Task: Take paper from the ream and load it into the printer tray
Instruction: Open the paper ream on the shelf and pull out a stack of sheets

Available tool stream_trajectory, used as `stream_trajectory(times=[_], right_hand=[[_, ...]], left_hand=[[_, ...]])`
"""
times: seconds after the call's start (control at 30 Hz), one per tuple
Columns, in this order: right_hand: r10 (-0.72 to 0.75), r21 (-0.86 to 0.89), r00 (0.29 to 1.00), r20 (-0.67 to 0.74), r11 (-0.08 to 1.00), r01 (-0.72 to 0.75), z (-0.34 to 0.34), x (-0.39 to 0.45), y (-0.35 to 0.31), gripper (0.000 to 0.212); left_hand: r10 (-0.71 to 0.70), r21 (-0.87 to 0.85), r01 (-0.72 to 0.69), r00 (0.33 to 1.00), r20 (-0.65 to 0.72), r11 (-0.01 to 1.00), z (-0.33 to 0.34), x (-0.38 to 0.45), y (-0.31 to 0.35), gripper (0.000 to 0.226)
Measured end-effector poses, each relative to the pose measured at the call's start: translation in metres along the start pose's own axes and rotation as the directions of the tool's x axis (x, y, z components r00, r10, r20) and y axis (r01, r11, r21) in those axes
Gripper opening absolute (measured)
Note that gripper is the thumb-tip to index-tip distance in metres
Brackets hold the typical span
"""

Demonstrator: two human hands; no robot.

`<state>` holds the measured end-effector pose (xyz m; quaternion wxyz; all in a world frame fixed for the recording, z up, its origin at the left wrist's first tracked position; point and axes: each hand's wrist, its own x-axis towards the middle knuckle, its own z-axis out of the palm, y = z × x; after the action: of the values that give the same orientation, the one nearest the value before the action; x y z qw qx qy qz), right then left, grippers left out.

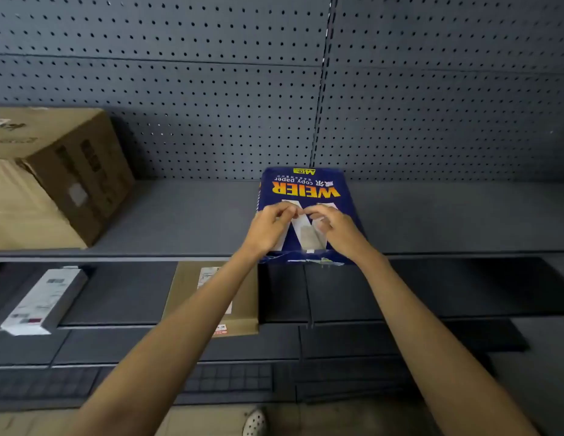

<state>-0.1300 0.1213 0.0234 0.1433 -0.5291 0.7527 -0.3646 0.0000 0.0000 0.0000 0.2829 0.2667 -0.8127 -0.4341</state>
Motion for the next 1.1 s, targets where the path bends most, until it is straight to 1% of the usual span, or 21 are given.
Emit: stream_trajectory(times=[0.07, 0.13, 0.2, 0.3, 0.37, 0.5, 0.6, 0.67, 0.77, 0.87, 0.97, 1.1], right_hand=[[0.025, -0.053, 1.0, 0.009, 0.998, -0.024, 0.001, -0.001, 0.005, 0.046], [0.036, -0.115, 0.999, 0.015, 0.993, -0.034, 0.005, -0.002, 0.011, 0.041], [0.023, -0.142, 1.0, 0.018, 0.99, -0.02, 0.009, -0.001, 0.015, 0.039], [0.016, -0.14, 1.0, -0.008, 0.99, -0.017, 0.013, 0.001, 0.016, 0.032], [0.035, -0.11, 0.998, -0.053, 0.993, -0.04, 0.016, 0.002, 0.016, 0.025], [0.067, -0.069, 0.995, -0.079, 0.995, -0.073, 0.016, 0.005, 0.018, 0.014], [0.079, -0.052, 0.993, -0.083, 0.995, -0.084, 0.017, 0.005, 0.018, 0.009], [0.087, -0.063, 0.992, -0.087, 0.994, -0.092, 0.016, 0.005, 0.018, 0.011], [0.088, -0.14, 0.993, -0.082, 0.985, -0.099, 0.014, 0.007, 0.016, 0.014], [0.118, -0.195, 0.99, -0.083, 0.972, -0.132, 0.013, 0.011, 0.013, 0.011], [0.167, -0.168, 0.982, -0.092, 0.969, -0.18, 0.014, 0.015, 0.011, 0.005], [0.189, -0.161, 0.972, -0.141, 0.964, -0.211, 0.018, 0.014, 0.011, 0.01]], left_hand=[[-0.006, 0.112, 0.007, 1.0, -0.006, 0.994, 0.003, -0.001, -0.003, 0.037], [0.021, 0.248, -0.015, 1.0, -0.021, 0.969, 0.009, -0.005, -0.006, 0.037], [0.055, 0.302, -0.036, 0.997, -0.055, 0.952, 0.013, -0.007, -0.009, 0.041], [0.029, 0.267, -0.004, 0.996, -0.088, 0.964, 0.014, -0.007, -0.014, 0.062], [0.014, 0.25, 0.012, 0.994, -0.104, 0.968, 0.016, -0.008, -0.017, 0.069], [-0.034, 0.196, 0.059, 0.992, -0.125, 0.979, 0.018, -0.008, -0.015, 0.061], [-0.06, 0.155, 0.081, 0.989, -0.133, 0.985, 0.019, -0.009, -0.015, 0.066], [-0.061, 0.153, 0.082, 0.989, -0.136, 0.985, 0.02, -0.009, -0.015, 0.061], [-0.05, 0.15, 0.069, 0.99, -0.128, 0.986, 0.02, -0.008, -0.018, 0.052], [-0.065, 0.117, 0.08, 0.99, -0.127, 0.99, 0.02, -0.007, -0.02, 0.05], [-0.065, 0.108, 0.079, 0.989, -0.131, 0.991, 0.021, -0.007, -0.021, 0.052], [-0.072, 0.097, 0.086, 0.987, -0.145, 0.992, 0.022, -0.004, -0.023, 0.049]])
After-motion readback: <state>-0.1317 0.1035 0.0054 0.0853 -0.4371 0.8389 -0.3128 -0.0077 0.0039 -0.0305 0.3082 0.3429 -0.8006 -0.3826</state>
